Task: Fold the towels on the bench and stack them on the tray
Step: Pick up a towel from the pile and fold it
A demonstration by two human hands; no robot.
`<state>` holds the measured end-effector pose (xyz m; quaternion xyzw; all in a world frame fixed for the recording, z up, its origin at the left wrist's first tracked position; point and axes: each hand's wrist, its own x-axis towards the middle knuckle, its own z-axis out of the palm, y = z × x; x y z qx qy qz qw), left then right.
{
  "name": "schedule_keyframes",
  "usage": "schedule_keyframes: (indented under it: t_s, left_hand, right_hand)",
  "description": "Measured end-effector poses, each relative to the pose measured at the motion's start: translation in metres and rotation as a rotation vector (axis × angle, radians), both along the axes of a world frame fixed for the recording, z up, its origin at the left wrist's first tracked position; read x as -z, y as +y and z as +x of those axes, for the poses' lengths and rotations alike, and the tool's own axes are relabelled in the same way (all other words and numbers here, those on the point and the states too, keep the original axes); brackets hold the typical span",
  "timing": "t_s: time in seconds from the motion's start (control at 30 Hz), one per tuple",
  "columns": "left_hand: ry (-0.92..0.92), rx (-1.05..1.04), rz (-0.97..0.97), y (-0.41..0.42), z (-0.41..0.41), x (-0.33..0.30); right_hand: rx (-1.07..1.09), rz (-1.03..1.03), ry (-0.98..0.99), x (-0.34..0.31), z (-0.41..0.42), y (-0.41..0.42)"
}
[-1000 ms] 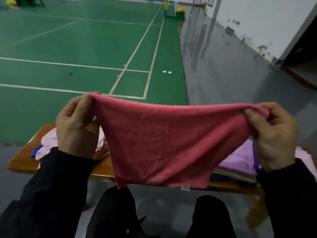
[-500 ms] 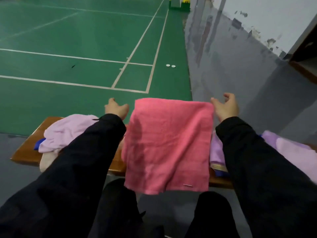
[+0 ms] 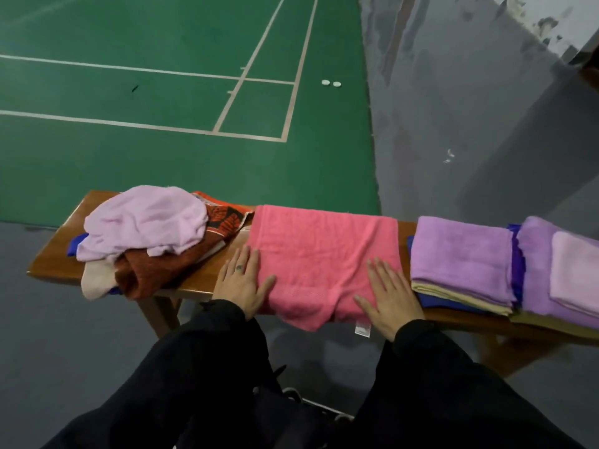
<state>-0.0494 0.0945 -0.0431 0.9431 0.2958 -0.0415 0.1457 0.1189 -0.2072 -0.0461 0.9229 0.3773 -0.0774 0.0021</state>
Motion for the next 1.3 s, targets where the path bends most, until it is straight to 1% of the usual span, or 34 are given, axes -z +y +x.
schedule_keyframes:
  t_s: [0.07,0.13,0.2,0.23,0.27,0.33,0.4,0.47,0.53,0.57,0.6,0.63,0.67,0.7,0.77,0.8,0.87,0.9,0.93,0.97,1.0,1.07,1.13,1.23,1.3]
  left_hand:
    - [-0.135,-0.170,-0.009,-0.003,-0.008,-0.001]
    - [-0.135,-0.274,-0.034,-0.007,-0.008,-0.009]
    - [-0.080,-0.318,-0.102,-0.010,-0.001,-0.017]
    - [-0.082,-0.310,-0.131,-0.012,0.003,-0.022]
    - [-0.124,-0.296,-0.180,-0.013,0.008,-0.024]
    - [-0.279,-0.315,-0.351,-0.012,0.012,-0.026]
    - [-0.480,-0.441,-0.589,-0.006,0.014,-0.028]
    - [-0.642,-0.570,-0.764,0.002,0.013,-0.030]
    - [-0.642,-0.595,-0.832,0.005,0.007,-0.031]
    - [-0.596,-0.560,-0.853,0.005,0.002,-0.031]
    - [-0.508,-0.492,-0.811,0.007,-0.004,-0.028]
    - [-0.399,-0.403,-0.707,0.009,-0.010,-0.024]
    - [-0.312,-0.320,-0.587,0.010,-0.016,-0.022]
    - [-0.263,-0.258,-0.500,0.009,-0.021,-0.020]
    - [-0.285,-0.160,-0.325,0.002,-0.030,-0.019]
    - [-0.303,-0.089,-0.172,-0.004,-0.035,-0.018]
    - [-0.289,0.133,0.136,-0.014,-0.045,-0.007]
    - [-0.235,0.269,0.216,-0.017,-0.048,0.000]
    - [-0.149,0.392,0.247,-0.020,-0.051,0.004]
    - [-0.080,0.467,0.259,-0.020,-0.051,0.008]
    - [-0.040,0.495,0.257,-0.020,-0.050,0.010]
    - [-0.032,0.467,0.261,-0.019,-0.046,0.010]
    - [-0.067,0.451,0.284,-0.016,-0.043,0.007]
    - [-0.070,0.500,0.313,-0.006,-0.045,0.009]
    - [-0.048,0.555,0.355,0.003,-0.050,0.013]
  right_hand:
    - [0.022,-0.012,0.014,0.004,0.004,-0.002]
    - [0.036,-0.014,0.011,0.005,0.005,0.000]
    - [0.045,-0.032,0.020,0.004,0.003,0.001]
    - [0.046,-0.036,0.026,0.003,0.003,0.002]
    - [0.046,-0.040,0.034,0.003,0.002,0.002]
    - [0.043,-0.051,0.049,0.000,0.002,0.003]
    - [0.046,-0.045,0.062,-0.001,0.003,0.003]
    - [0.044,-0.033,0.075,-0.004,0.003,0.002]
    - [0.049,-0.021,0.087,-0.003,0.003,0.002]
    - [0.050,-0.033,0.094,-0.004,0.003,0.002]
    - [0.049,-0.042,0.109,-0.005,0.004,0.002]
    - [0.054,-0.032,0.114,-0.007,0.002,0.002]
    - [0.060,0.006,0.086,-0.008,0.000,0.003]
    - [0.057,0.068,0.035,-0.009,-0.006,0.001]
    - [-0.015,0.208,-0.059,-0.002,-0.020,-0.007]
    - [-0.085,0.249,-0.085,0.006,-0.027,-0.012]
    - [-0.227,0.227,-0.092,0.017,-0.038,-0.021]
    - [-0.266,0.198,-0.096,0.020,-0.040,-0.023]
    - [-0.276,0.174,-0.107,0.023,-0.040,-0.024]
    - [-0.260,0.150,-0.109,0.024,-0.039,-0.022]
    - [-0.231,0.142,-0.103,0.024,-0.038,-0.020]
    - [-0.184,0.183,-0.109,0.024,-0.038,-0.018]
    - [-0.187,0.228,-0.137,0.026,-0.035,-0.020]
    - [-0.245,0.352,-0.219,0.028,-0.032,-0.031]
    - [-0.252,0.387,-0.230,0.028,-0.030,-0.037]
